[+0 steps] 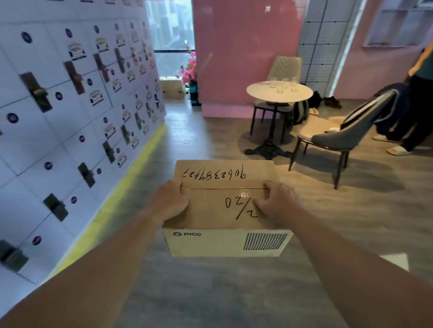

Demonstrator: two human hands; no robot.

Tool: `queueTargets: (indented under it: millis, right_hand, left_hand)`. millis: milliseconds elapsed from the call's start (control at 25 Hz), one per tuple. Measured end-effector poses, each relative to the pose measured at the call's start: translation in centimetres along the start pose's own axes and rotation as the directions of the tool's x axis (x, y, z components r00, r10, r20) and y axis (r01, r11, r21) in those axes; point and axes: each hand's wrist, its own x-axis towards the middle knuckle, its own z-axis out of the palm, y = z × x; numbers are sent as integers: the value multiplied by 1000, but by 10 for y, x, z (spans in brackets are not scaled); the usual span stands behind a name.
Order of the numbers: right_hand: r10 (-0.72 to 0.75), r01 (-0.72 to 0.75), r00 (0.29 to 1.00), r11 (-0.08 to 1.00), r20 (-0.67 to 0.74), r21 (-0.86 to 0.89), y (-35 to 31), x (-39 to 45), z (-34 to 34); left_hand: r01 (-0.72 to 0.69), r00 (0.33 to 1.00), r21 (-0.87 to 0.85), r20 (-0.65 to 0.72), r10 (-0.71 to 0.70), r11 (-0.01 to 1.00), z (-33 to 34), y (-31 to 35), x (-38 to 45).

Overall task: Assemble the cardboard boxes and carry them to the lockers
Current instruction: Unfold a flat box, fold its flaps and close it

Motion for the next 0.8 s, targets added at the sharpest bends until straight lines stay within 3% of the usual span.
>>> queueTargets:
  millis: [360, 800]
  right_hand:
    - [-142, 145, 989, 986, 41, -82, -85, 247, 31]
    - [-104, 105, 994, 993, 26, -57, -194, 558, 77]
  left_hand:
    - [33, 996, -77, -78, -39, 996, -36, -31, 216]
    - [-14, 997, -4, -79, 13, 1000, -94, -71, 561]
